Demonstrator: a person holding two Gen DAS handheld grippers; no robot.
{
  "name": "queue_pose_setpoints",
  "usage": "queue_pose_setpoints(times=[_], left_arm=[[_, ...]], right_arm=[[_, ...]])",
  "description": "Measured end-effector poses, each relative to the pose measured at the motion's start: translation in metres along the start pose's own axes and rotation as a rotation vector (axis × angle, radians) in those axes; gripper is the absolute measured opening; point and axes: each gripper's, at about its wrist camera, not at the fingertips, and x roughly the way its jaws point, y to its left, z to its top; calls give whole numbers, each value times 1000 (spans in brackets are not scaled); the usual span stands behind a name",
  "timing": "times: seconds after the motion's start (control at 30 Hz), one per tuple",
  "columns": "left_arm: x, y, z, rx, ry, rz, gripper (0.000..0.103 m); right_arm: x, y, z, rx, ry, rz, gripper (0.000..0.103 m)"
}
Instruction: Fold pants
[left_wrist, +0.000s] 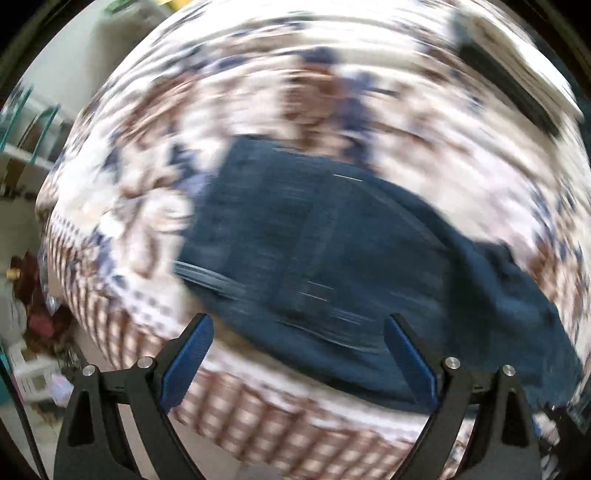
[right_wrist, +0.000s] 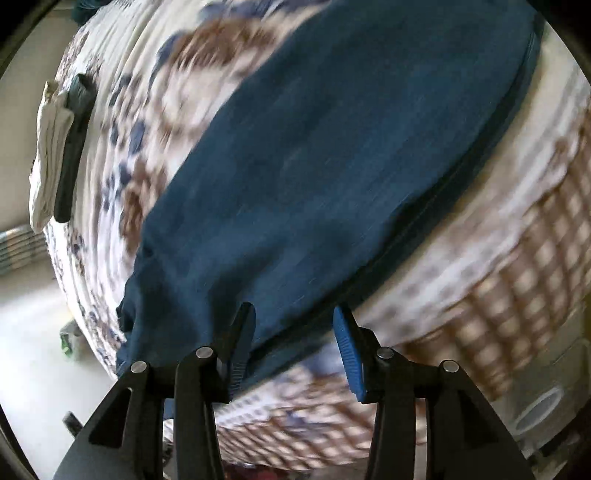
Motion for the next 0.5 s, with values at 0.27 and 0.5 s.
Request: queue_pose_setpoints(times=[0.27,0.5], left_arm=[[63,65,23,-201,141,-166,94],[57,76,17,-235,23,-188,29]], right_arm=[[54,26,-31,65,-49,9,46],[59,51,-38,2,-127,-31,6]])
